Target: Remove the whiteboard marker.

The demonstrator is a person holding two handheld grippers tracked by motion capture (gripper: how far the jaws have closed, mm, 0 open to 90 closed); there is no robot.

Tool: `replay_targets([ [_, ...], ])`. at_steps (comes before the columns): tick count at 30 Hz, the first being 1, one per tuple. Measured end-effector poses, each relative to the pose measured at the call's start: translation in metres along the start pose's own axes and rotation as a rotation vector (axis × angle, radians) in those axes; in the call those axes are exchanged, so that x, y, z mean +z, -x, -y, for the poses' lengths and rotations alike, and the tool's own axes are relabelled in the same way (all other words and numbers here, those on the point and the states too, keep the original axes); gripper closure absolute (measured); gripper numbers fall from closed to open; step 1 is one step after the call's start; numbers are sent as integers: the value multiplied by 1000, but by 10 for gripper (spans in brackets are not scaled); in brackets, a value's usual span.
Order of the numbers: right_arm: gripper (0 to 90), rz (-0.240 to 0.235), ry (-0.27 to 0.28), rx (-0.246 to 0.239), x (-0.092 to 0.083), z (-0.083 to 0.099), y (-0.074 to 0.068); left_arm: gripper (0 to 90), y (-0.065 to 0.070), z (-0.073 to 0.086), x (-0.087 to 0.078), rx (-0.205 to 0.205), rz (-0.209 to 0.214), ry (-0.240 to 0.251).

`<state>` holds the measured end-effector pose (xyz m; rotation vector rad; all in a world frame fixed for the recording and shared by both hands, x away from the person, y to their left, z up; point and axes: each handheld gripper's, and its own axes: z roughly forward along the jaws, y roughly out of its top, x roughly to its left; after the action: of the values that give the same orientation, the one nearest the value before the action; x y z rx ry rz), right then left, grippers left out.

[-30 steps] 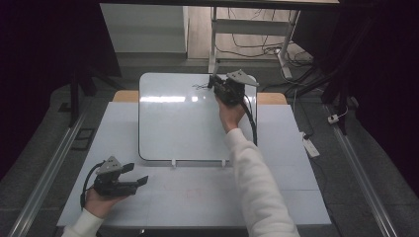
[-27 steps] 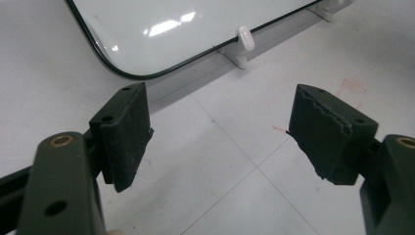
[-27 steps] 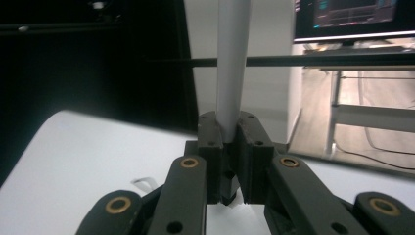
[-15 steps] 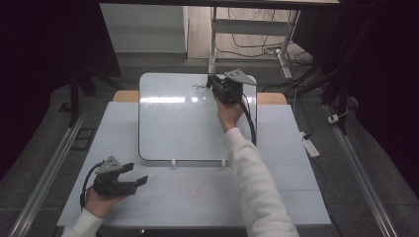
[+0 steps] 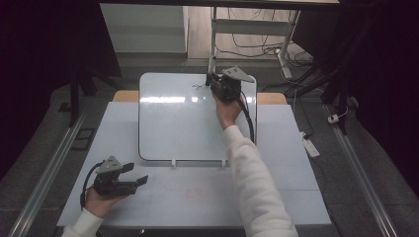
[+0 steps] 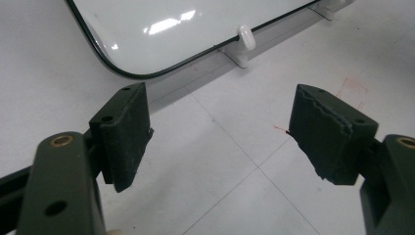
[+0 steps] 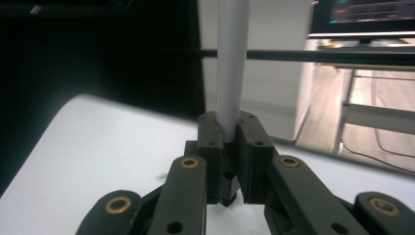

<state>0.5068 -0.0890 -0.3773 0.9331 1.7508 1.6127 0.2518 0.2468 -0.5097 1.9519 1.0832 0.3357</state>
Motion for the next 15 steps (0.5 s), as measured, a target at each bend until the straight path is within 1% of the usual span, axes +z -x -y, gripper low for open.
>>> replay_targets([
  [1,815,10,5,9,-1,-1,4,240,0,0,0,0,1,0],
  [2,815,8,5,14,-1,-1,5,240,0,0,0,0,2,0],
  [3,815,6,0,2,-1,0,3,240,-1,0,0,-1,3,0],
  [5,815,-27,-26,-28,-1,4,-4,240,-1,0,1,-2,2,0],
  [7,815,-65,-51,-42,-2,11,-14,240,-1,0,1,-1,2,-2],
  [8,815,-74,-56,-59,-2,13,-17,240,0,0,1,-1,0,-2],
  [9,815,-74,-58,-64,-2,14,-19,240,0,0,1,0,-1,-1],
  [10,815,-74,-57,-59,-2,14,-19,240,0,0,1,1,0,-2],
  [11,815,-66,-49,-51,-2,12,-17,240,0,0,0,1,0,-1],
  [12,814,-37,-33,-42,-2,9,-13,240,0,0,0,1,-3,0],
  [13,814,-23,-21,-32,-3,7,-8,240,0,0,0,0,-1,0],
  [15,815,-16,-21,-12,-5,6,-2,240,-1,0,-1,-4,0,4],
])
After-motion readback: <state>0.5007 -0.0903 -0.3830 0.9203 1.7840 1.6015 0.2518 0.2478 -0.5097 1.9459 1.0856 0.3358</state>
